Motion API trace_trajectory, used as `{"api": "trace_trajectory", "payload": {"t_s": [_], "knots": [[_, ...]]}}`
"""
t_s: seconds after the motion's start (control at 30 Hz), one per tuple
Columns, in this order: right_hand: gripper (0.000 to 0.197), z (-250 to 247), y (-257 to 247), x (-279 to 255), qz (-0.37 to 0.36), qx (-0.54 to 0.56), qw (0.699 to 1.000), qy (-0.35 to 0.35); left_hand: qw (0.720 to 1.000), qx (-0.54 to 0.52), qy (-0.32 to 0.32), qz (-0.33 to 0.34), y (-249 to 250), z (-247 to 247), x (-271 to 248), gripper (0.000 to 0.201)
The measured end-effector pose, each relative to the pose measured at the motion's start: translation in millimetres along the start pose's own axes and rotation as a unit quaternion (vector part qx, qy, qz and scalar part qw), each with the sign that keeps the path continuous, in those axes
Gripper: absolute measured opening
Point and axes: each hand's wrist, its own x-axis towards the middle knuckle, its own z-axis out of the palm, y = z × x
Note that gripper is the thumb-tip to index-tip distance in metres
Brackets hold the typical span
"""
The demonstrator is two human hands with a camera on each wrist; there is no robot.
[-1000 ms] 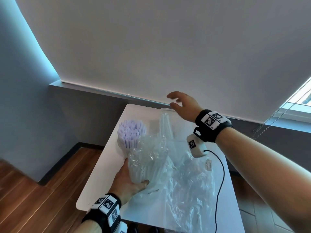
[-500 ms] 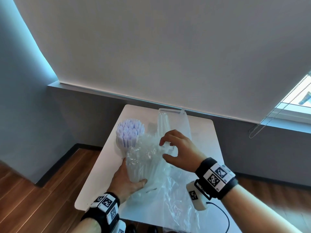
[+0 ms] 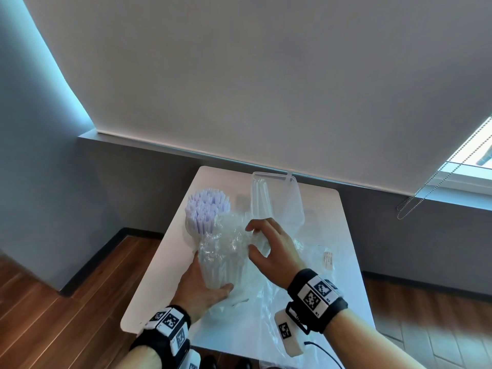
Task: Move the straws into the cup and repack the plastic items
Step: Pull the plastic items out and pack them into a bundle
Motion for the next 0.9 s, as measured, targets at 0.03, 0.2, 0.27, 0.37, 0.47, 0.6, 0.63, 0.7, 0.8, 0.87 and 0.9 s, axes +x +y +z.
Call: {"api": "trace_trajectory", "payload": {"t_s": [0.03,0.2,0.27,0.37,0.47,0.6,0.63,0.7,0.8,0.87,0.9], "knots": [[0.030,1.3,1.1,-0.6,0.000,0.001,1.000,0.009,1.000,0.002,-0.001,0.000,0.2,-0.3,-0.1,0.098],[0.025,3.9,4.3,-0.5,0.042,0.009,0.999,0.030,1.000,0.010,-0.001,0.004,2.9,-0.2,-2.2,0.091],[0.027,2.7,3.4,1.4,0.054,0.009,0.998,0.031,1.000,0.009,0.000,0.005,2.7,-0.1,-1.9,0.091],[0.032,2.2,3.3,3.0,0.043,0.009,0.999,0.030,1.000,0.004,0.001,0.003,1.7,-0.4,-1.7,0.092],[0.028,5.2,5.6,1.1,0.028,-0.005,0.999,0.037,1.000,0.000,0.000,0.001,0.7,-0.3,-1.6,0.096],[0.022,7.4,6.8,0.8,0.032,-0.018,0.998,0.057,1.000,0.002,0.006,0.007,1.5,0.8,-2.5,0.089],[0.021,7.5,6.4,0.9,0.034,-0.021,0.997,0.061,1.000,0.003,0.009,0.009,2.0,1.2,-2.8,0.088],[0.019,7.5,5.2,0.2,0.043,-0.024,0.997,0.065,1.000,0.005,0.012,0.015,3.2,1.5,-3.6,0.089],[0.017,7.4,2.5,-1.2,0.054,-0.033,0.996,0.070,1.000,0.003,0.012,0.021,2.9,0.9,-4.8,0.091],[0.016,7.3,1.8,-1.7,0.068,-0.030,0.994,0.076,1.000,0.005,0.011,0.020,4.5,1.2,-6.2,0.093],[0.015,7.1,1.3,-1.4,0.073,-0.028,0.994,0.080,1.000,0.004,0.011,0.020,5.8,1.5,-6.9,0.093]]}}
